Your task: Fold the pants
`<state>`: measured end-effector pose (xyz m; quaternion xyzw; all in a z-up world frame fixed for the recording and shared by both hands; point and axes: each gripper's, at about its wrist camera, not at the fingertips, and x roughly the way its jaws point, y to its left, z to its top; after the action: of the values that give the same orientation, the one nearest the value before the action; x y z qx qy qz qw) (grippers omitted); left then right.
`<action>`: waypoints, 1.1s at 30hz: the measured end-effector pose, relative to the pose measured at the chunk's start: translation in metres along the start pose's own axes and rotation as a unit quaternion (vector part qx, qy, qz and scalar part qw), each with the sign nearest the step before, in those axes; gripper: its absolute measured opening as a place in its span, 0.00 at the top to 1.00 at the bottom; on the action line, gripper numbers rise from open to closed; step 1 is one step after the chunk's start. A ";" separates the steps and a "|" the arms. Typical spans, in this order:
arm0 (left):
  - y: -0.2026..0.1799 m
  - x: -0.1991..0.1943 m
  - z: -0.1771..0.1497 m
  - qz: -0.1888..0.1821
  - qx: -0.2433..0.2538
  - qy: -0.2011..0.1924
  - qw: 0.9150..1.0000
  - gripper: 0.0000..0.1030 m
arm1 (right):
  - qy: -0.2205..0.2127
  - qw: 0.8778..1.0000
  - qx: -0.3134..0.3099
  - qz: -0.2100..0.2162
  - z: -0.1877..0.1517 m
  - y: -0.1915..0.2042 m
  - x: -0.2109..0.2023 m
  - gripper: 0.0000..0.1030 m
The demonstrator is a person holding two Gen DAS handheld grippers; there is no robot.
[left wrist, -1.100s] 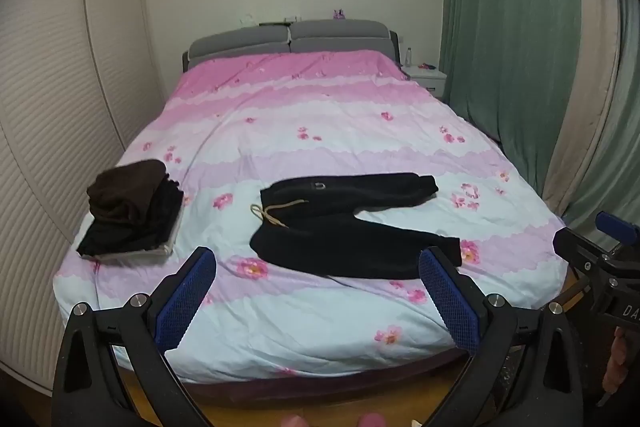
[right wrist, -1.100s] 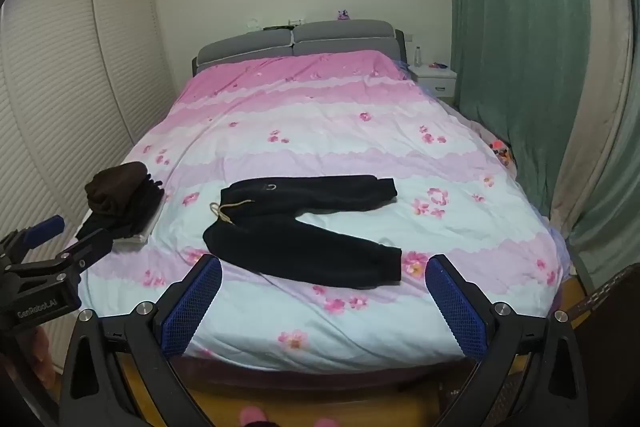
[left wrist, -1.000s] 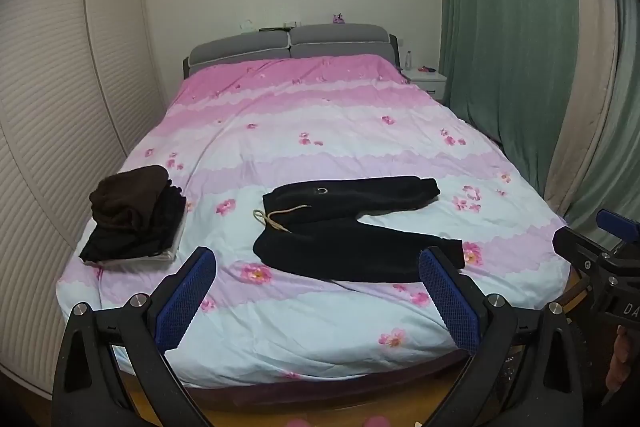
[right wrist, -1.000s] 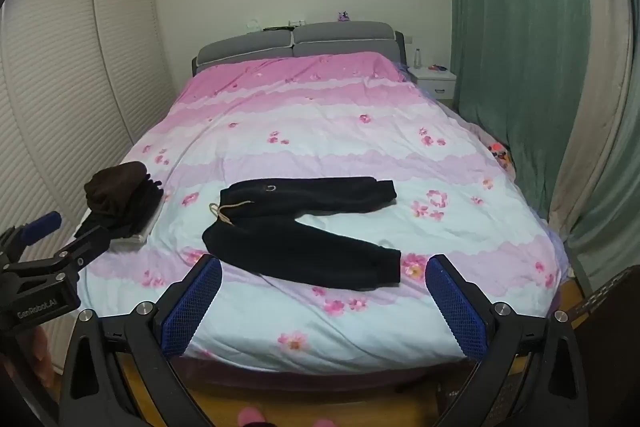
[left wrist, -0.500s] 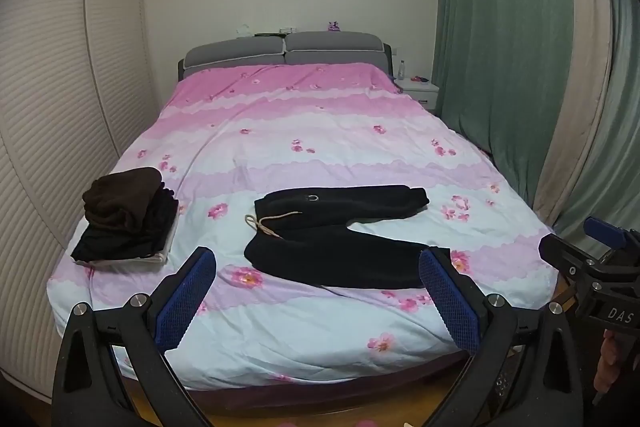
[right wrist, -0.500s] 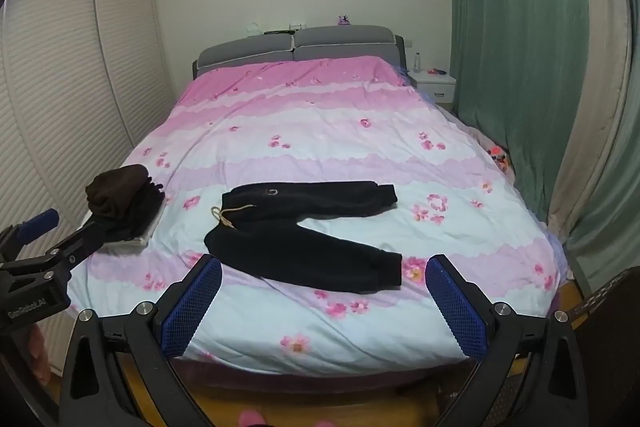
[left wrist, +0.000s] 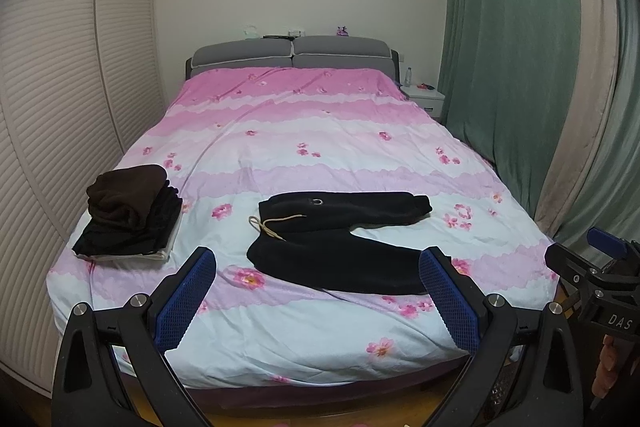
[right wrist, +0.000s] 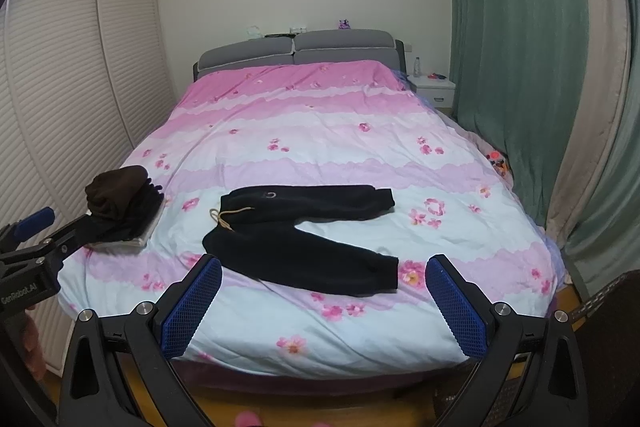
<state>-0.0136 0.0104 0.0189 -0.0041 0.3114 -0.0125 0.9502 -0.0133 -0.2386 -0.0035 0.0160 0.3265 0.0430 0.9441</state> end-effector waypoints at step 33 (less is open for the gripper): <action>0.001 -0.008 0.006 0.002 -0.005 -0.016 1.000 0.00 | -0.006 1.000 -0.005 0.003 0.002 0.004 -0.001 0.01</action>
<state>-0.0162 0.0120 0.0281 -0.0086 0.2961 -0.0088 0.9551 -0.0135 -0.2351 -0.0011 0.0125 0.3204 0.0471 0.9460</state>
